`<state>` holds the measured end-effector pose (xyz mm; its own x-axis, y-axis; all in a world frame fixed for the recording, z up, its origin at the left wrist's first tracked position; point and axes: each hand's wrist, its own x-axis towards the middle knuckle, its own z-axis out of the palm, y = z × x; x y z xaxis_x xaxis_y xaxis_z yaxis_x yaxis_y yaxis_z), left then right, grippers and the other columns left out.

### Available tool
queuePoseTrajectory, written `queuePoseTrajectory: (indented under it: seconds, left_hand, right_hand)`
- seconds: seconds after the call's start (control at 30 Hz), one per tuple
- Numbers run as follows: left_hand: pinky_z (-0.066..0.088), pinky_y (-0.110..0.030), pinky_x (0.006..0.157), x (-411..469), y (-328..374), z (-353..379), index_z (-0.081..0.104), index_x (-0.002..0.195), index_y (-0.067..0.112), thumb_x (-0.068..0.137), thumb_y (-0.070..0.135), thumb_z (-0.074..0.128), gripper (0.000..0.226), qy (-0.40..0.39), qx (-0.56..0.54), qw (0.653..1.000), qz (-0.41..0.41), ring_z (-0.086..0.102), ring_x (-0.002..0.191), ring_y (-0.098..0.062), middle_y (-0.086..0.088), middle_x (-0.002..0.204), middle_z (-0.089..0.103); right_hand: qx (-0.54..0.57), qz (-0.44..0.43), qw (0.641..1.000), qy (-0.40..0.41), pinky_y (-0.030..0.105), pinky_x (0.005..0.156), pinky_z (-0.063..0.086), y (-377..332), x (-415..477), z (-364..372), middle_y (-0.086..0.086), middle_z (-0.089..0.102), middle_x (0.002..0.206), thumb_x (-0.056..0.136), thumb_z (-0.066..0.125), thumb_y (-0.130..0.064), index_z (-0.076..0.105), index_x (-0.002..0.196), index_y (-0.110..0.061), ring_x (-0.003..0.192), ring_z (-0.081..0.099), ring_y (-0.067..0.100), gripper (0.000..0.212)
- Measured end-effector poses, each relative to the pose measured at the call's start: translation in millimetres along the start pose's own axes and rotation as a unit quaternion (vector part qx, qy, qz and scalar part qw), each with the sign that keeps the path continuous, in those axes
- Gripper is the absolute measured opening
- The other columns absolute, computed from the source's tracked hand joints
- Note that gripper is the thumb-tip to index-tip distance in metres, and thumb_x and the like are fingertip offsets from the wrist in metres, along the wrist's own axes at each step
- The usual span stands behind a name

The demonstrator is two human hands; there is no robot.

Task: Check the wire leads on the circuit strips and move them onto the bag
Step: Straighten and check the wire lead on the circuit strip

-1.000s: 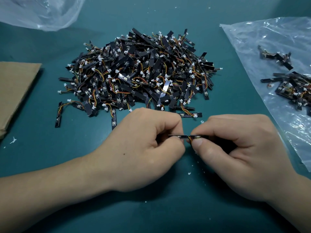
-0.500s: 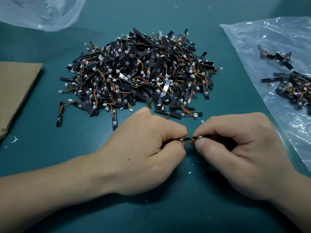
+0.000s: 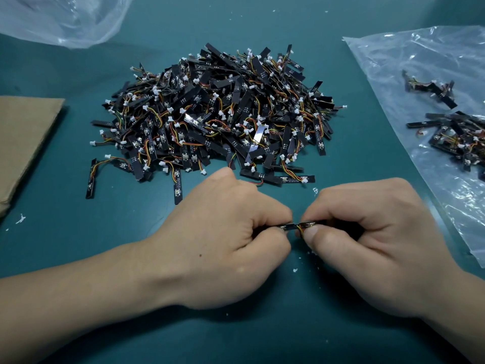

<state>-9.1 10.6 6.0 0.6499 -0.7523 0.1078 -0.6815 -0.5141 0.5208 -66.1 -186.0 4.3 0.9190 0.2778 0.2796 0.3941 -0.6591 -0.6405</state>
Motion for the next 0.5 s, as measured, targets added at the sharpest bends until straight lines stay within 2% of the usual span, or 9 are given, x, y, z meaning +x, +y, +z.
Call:
queuePoseTrajectory:
  seconds: [0.1, 0.27, 0.37, 0.5]
  left_hand:
    - [0.027, -0.02, 0.071, 0.6, 0.0, 1.8, 0.035, 0.058, 0.011, 0.08, 0.029, 0.038, 0.029, 0.004, 0.003, 1.0, 0.0, 0.038, 0.056, -0.026, -0.007, 0.051, 0.035]
    - [0.027, -0.019, 0.07, 0.0, -0.9, 1.2, 0.037, 0.057, 0.011, 0.079, 0.028, 0.039, 0.028, 0.006, 0.001, 1.0, -0.004, 0.039, 0.057, -0.026, -0.008, 0.052, 0.036]
    - [0.03, -0.026, 0.069, -0.4, -0.6, 1.4, 0.033, 0.057, 0.011, 0.079, 0.027, 0.039, 0.028, 0.0, 0.011, 1.0, 0.008, 0.038, 0.058, -0.022, -0.006, 0.051, 0.033]
    - [0.029, -0.025, 0.068, 0.0, -1.2, 1.3, 0.032, 0.057, 0.012, 0.077, 0.028, 0.037, 0.026, 0.003, -0.016, 1.0, 0.002, 0.037, 0.059, -0.024, -0.008, 0.052, 0.034]
  right_hand:
    - [-0.003, -0.001, 1.0, -0.004, 0.026, 0.049, 0.038, 0.2, -0.3, 0.9, -0.005, 0.052, 0.053, 0.077, 0.069, -0.006, 0.068, 0.065, -0.015, 0.051, 0.048, 0.011, 0.015]
    - [0.012, 0.004, 1.0, -0.02, 0.019, 0.051, 0.036, 1.0, 1.0, -0.5, -0.007, 0.05, 0.055, 0.079, 0.068, -0.007, 0.066, 0.065, -0.016, 0.053, 0.048, 0.01, 0.017]
    - [0.017, 0.0, 0.999, -0.045, 0.018, 0.051, 0.034, 2.9, 2.0, -1.2, -0.008, 0.047, 0.055, 0.08, 0.066, -0.006, 0.062, 0.063, -0.015, 0.053, 0.047, 0.009, 0.019]
    - [0.035, -0.003, 0.998, -0.048, 0.022, 0.053, 0.038, 2.6, 1.3, -1.6, -0.008, 0.051, 0.058, 0.088, 0.062, -0.022, 0.064, 0.068, -0.019, 0.055, 0.049, 0.009, 0.02]
